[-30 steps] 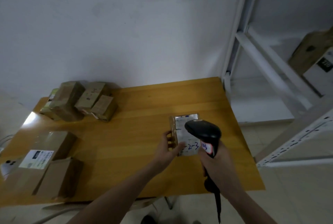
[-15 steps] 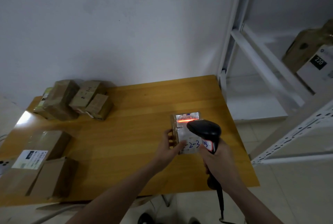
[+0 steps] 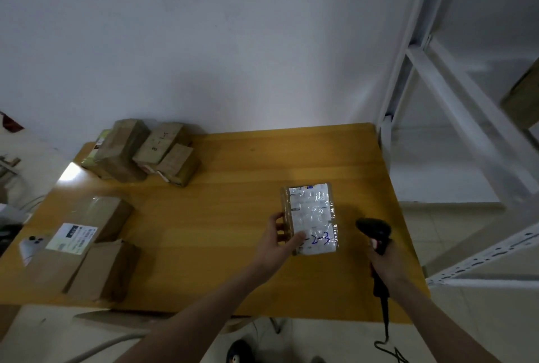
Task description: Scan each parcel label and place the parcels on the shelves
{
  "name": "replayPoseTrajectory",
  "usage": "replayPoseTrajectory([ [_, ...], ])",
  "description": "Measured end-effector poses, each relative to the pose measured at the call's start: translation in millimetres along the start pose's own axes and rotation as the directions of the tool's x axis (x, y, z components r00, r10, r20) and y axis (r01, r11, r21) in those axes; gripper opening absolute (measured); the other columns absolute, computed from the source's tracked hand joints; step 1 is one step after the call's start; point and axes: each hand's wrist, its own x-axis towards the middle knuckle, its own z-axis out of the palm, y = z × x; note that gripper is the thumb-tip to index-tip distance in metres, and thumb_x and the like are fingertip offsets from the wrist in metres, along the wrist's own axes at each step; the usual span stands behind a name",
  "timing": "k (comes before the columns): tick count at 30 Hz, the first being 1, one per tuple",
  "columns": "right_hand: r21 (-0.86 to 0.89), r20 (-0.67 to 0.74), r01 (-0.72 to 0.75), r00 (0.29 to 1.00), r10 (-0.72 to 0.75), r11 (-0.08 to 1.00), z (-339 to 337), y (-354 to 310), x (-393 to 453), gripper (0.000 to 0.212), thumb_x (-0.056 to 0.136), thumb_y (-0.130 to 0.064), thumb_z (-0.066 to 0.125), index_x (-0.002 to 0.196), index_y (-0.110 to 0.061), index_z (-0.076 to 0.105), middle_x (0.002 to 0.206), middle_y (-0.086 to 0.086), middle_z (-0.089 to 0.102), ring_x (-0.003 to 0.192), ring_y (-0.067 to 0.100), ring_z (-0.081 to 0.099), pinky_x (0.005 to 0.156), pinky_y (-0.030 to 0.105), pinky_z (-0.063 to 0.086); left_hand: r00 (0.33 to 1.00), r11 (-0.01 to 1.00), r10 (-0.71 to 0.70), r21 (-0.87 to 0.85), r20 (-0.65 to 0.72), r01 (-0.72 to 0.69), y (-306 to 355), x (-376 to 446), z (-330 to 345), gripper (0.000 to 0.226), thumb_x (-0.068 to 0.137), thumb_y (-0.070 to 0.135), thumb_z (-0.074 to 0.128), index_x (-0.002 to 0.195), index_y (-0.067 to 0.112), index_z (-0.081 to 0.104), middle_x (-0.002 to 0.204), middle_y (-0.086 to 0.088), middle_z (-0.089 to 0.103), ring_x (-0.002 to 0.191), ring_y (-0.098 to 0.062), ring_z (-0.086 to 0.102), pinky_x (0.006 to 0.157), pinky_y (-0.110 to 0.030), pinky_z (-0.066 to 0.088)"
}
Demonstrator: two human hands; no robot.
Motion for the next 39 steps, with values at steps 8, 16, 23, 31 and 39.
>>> replayPoseTrajectory([
  [8,0.020,0.088,-0.079,0.993,0.077,0.997,18.5,21.8,21.1,0.030,0.095,-0.024,0.057,0.096,0.006,0.054,0.078,0.014,0.051,0.071,0.026,0.048,0.064,0.034,0.036,0.999,1.000,0.000,-0.019,0.049,0.001,8.8,-9.4,-1.6,0.073,0.078,0.039,0.067,0.138,0.022,0.030,0.121,-0.008,0.056,0.104,-0.022,0.065,0.073,-0.027,0.056],
  [16,0.192,0.034,0.276,0.957,-0.288,0.942,-8.8,-58.7,-55.4,0.061,0.086,-0.051,0.052,0.143,-0.035,0.039,0.140,-0.009,0.041,0.129,0.014,0.039,0.108,0.046,0.036,0.992,0.998,0.064,-0.009,0.105,-0.064,21.3,-27.5,-3.9,0.066,0.082,0.035,0.067,0.138,0.023,0.033,0.119,-0.008,0.059,0.100,-0.020,0.068,0.077,-0.032,0.058],
  [23,0.367,0.171,0.343,0.889,-0.426,0.864,-21.8,-70.2,-149.7,0.060,0.088,-0.031,0.061,0.143,-0.035,0.039,0.130,-0.005,0.057,0.111,0.003,0.060,0.074,0.016,0.054,0.973,0.988,0.130,0.055,0.188,-0.143,26.5,-77.6,-5.4,0.055,0.087,0.029,0.068,0.134,0.026,0.039,0.115,-0.003,0.062,0.099,-0.018,0.068,0.084,-0.043,0.058],
  [31,0.452,0.049,0.359,0.904,-0.424,0.817,-42.3,-9.5,-263.3,0.068,0.076,-0.043,0.074,0.137,-0.043,0.043,0.127,-0.003,0.063,0.115,0.018,0.062,0.091,0.043,0.055,0.915,0.969,0.170,0.106,0.365,-0.222,11.4,-174.1,8.2,0.040,0.090,0.029,0.067,0.116,0.046,0.041,0.119,0.001,0.063,0.108,-0.016,0.064,0.091,-0.041,0.056],
  [39,0.462,-0.151,0.285,0.958,-0.243,0.840,-122.4,43.5,-364.9,0.044,0.090,-0.028,0.065,0.128,-0.042,0.047,0.102,0.000,0.073,0.089,0.009,0.071,0.067,0.022,0.056,0.816,0.937,0.210,0.127,0.539,-0.325,14.5,-256.7,95.3,0.045,0.097,0.033,0.055,0.133,0.044,0.032,0.119,0.011,0.064,0.097,-0.004,0.068,0.074,-0.018,0.055],
])
